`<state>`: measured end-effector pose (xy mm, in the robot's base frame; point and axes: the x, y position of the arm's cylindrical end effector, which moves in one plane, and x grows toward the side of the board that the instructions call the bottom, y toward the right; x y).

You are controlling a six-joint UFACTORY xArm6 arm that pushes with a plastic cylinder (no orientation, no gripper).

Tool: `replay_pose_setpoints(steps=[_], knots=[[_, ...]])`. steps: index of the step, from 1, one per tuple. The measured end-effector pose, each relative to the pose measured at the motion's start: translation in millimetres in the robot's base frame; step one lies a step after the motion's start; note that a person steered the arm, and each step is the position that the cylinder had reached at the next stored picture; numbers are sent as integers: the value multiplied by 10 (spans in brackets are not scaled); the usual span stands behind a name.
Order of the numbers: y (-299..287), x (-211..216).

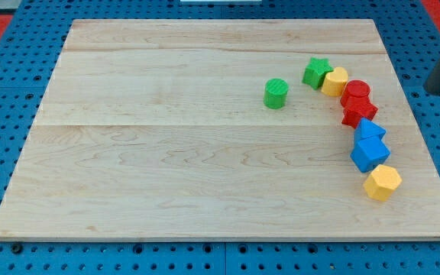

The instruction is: Separate blue triangle from the blue cube

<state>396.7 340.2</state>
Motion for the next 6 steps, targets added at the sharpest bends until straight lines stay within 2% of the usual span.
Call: replay_pose_setpoints(steps=[1, 2, 4, 6], knots=[[-124, 438], [-284, 673], [-1460, 674], [-2190, 674]])
